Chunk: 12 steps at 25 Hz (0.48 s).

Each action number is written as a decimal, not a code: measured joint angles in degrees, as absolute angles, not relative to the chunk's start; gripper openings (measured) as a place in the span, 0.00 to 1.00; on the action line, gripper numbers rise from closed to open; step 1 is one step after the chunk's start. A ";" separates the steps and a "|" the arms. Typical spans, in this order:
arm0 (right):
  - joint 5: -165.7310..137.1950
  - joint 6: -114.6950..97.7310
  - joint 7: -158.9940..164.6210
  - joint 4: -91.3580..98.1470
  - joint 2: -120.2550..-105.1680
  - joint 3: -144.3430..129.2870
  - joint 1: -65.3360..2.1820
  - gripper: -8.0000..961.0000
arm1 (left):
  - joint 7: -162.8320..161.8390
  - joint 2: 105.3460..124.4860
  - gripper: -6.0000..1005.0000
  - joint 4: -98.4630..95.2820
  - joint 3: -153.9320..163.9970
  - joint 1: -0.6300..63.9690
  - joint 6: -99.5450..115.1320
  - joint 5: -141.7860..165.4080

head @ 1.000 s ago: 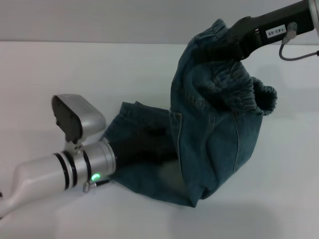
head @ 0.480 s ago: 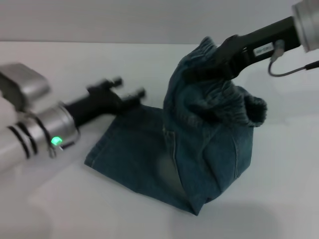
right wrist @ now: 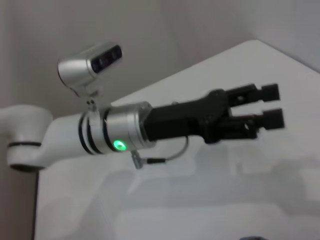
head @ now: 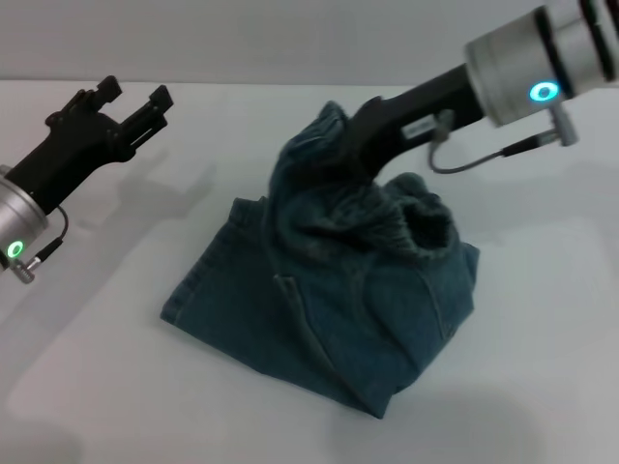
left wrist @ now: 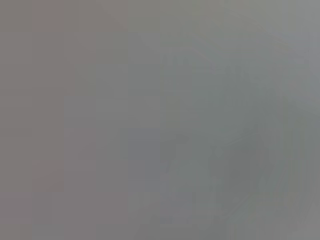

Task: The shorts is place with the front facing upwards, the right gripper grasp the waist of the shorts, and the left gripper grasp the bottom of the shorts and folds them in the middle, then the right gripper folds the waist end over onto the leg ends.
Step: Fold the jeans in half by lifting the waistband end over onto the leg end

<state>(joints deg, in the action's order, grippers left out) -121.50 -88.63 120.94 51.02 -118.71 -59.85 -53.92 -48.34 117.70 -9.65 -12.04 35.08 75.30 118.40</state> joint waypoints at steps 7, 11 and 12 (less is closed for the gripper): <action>-118.07 -84.57 119.43 42.97 -118.91 -62.87 -58.95 0.20 | -46.40 117.77 0.82 -9.21 -12.19 33.52 75.29 117.92; -117.90 -84.15 119.37 42.28 -118.92 -64.15 -59.60 0.23 | -46.17 117.81 0.82 -9.03 -12.21 33.34 75.15 117.87; -117.90 -84.15 119.37 42.28 -118.91 -64.54 -59.65 0.23 | -46.10 117.81 0.82 -9.01 -12.22 33.33 75.08 117.86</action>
